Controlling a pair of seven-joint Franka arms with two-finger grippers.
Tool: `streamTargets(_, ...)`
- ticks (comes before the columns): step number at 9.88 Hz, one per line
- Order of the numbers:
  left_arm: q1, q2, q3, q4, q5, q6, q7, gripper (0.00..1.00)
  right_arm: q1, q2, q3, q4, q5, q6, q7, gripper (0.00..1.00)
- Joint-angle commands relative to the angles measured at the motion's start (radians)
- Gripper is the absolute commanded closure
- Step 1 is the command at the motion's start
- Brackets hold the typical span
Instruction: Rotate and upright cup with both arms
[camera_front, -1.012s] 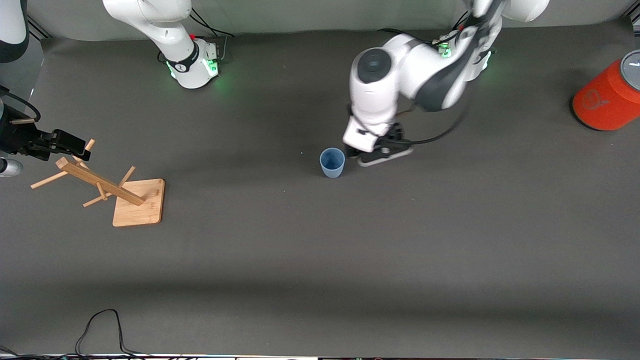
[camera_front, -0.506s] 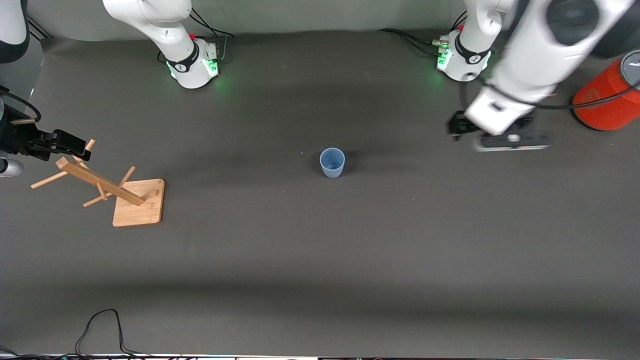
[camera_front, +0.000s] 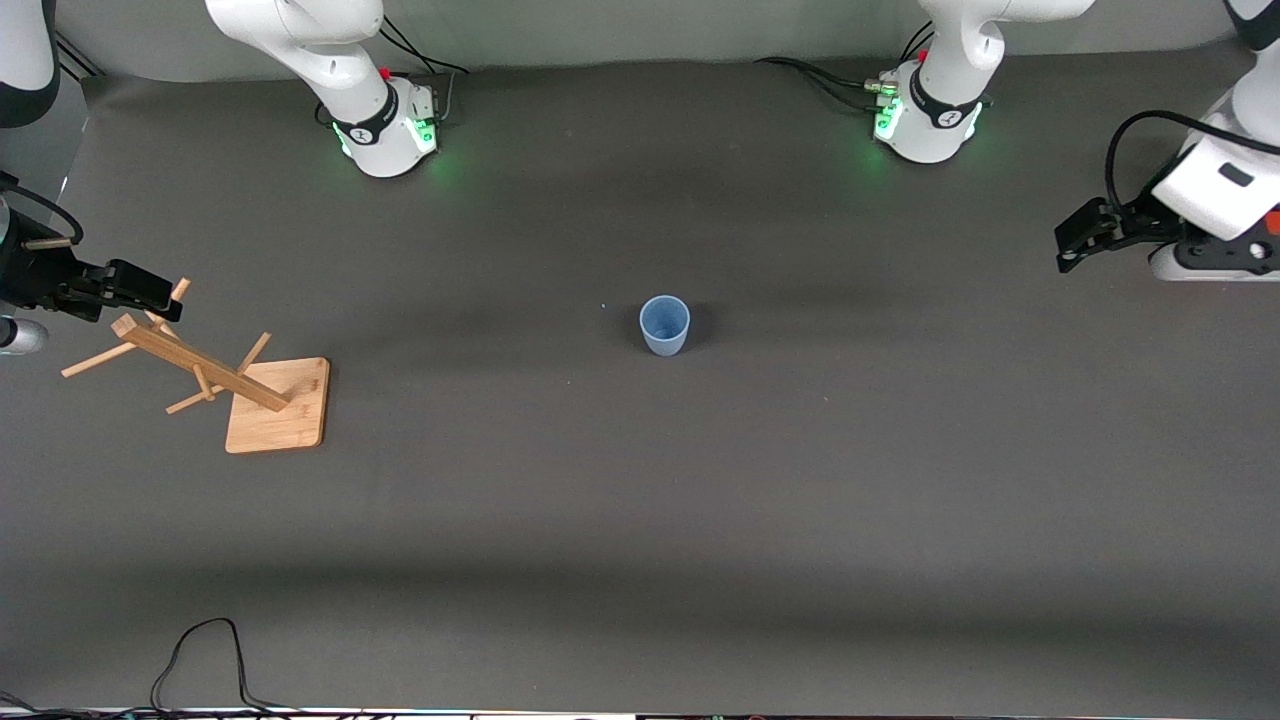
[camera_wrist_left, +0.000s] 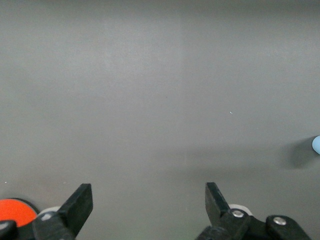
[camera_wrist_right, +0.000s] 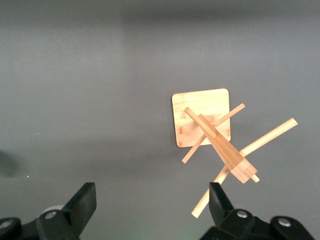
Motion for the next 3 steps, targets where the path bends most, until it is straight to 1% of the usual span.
streamTargets(1, -0.003, -0.017, 0.0, 0.014, -0.008, -0.006, 0.022, 0.0, -0.002, -0.013, 0.0, -0.01, 0.005, 0.002, 0.011, 0.0)
streamTargets(3, -0.003, -0.015, 0.0, 0.013, -0.008, -0.011, 0.048, 0.0, -0.002, -0.015, 0.0, -0.012, 0.002, 0.003, 0.011, 0.0)
